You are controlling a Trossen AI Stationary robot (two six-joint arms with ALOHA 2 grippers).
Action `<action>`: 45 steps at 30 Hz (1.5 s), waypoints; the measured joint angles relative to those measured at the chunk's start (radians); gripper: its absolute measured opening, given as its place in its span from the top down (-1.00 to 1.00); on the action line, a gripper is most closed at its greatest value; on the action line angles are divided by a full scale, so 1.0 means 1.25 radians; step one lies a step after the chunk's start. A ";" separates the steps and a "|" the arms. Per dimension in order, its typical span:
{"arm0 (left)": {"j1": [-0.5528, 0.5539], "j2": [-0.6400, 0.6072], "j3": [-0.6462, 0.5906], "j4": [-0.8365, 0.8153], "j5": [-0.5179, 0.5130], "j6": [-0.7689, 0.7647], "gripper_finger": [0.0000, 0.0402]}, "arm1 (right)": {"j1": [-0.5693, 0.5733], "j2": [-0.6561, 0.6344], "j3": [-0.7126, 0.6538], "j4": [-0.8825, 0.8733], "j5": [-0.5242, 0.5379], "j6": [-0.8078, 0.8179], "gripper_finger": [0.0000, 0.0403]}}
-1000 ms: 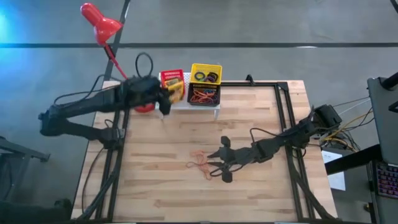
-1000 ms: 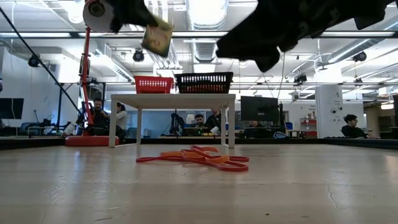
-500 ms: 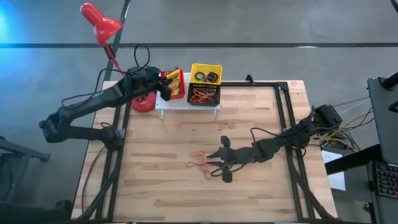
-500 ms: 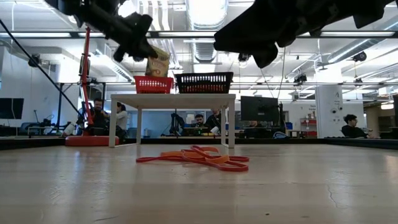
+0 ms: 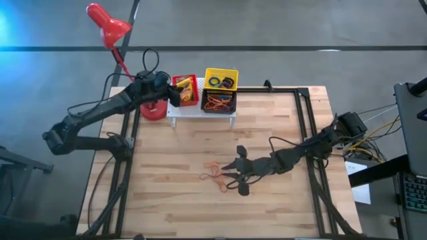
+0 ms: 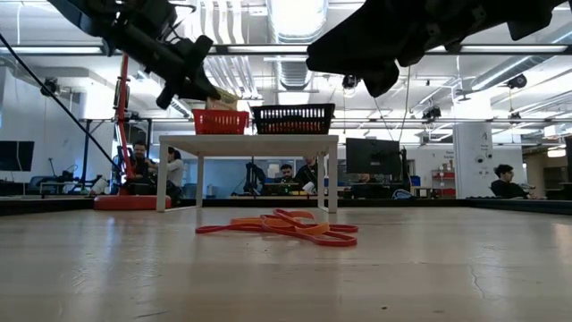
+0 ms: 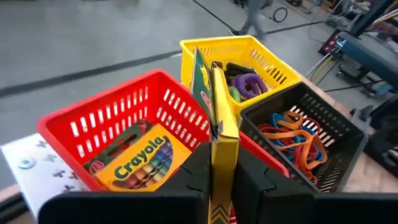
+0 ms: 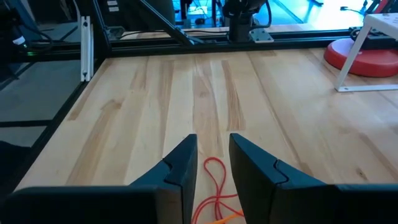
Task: Pick & Place Office Desk Supplies
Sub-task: Put the yellow crayon box into the red bin on the shelf
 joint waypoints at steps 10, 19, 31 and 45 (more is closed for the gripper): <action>0.013 0.062 0.002 0.023 0.056 -0.024 0.78 | 0.000 0.000 0.000 0.001 0.000 0.000 0.61; 0.013 0.052 0.012 -0.011 0.045 -0.014 0.59 | 0.000 0.000 0.000 0.001 0.000 0.002 0.59; 0.013 0.005 0.034 -0.119 0.047 0.006 0.56 | 0.000 0.000 0.000 0.001 0.000 0.001 0.64; 0.014 0.005 0.034 -0.153 0.047 0.006 0.18 | 0.000 -0.001 0.000 0.001 0.000 0.001 0.61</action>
